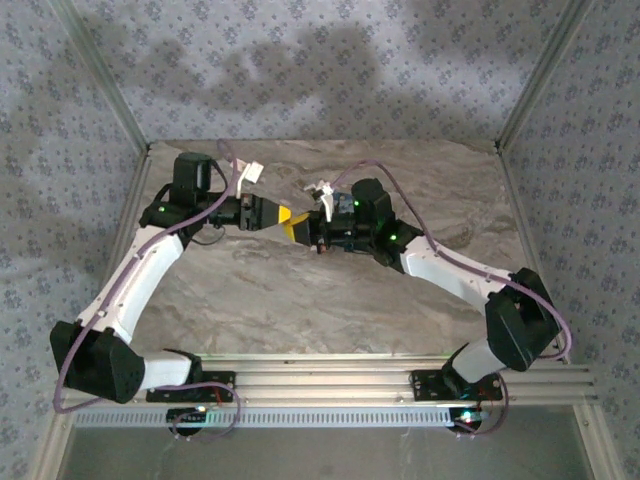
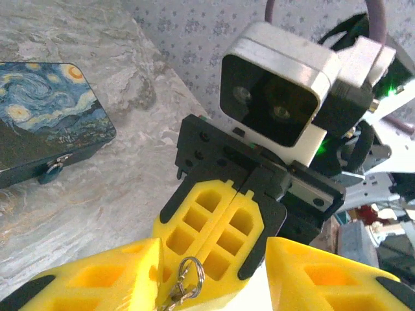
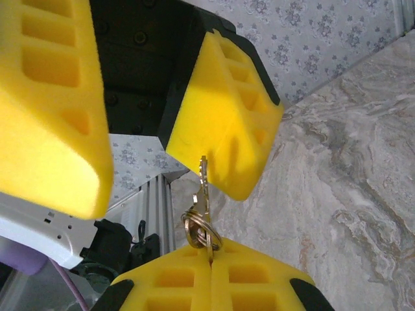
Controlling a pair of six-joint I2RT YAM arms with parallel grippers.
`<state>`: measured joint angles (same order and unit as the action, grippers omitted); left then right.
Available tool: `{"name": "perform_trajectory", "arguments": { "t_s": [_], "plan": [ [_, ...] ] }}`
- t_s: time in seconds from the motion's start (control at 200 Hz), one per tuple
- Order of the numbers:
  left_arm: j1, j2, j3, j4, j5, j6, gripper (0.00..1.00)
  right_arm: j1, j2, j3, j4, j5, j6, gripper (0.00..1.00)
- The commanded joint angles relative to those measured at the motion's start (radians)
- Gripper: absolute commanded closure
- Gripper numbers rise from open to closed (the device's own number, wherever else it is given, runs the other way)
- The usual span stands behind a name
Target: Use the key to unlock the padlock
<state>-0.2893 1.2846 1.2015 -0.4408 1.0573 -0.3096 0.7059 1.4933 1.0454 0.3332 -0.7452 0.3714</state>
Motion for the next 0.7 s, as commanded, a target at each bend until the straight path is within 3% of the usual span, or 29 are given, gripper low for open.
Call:
{"name": "perform_trajectory", "arguments": {
  "t_s": [0.0, 0.21, 0.545, 0.695],
  "plan": [
    [0.014, -0.027, -0.009, 0.046, -0.02, -0.027, 0.55, -0.006, 0.005, -0.01, 0.05, 0.013, 0.02, 1.0],
    [0.024, -0.019, -0.004, 0.009, -0.007, 0.004, 0.7, -0.013, 0.006, -0.014, 0.047, 0.009, 0.02, 1.0],
    [0.023, 0.008, 0.055, -0.146, 0.012, 0.155, 0.79, -0.022, 0.02, 0.004, 0.023, -0.032, 0.021, 1.0],
    [0.024, 0.012, 0.06, -0.156, 0.012, 0.163, 0.8, -0.022, 0.027, 0.011, 0.016, -0.037, 0.022, 1.0]
  ]
}}
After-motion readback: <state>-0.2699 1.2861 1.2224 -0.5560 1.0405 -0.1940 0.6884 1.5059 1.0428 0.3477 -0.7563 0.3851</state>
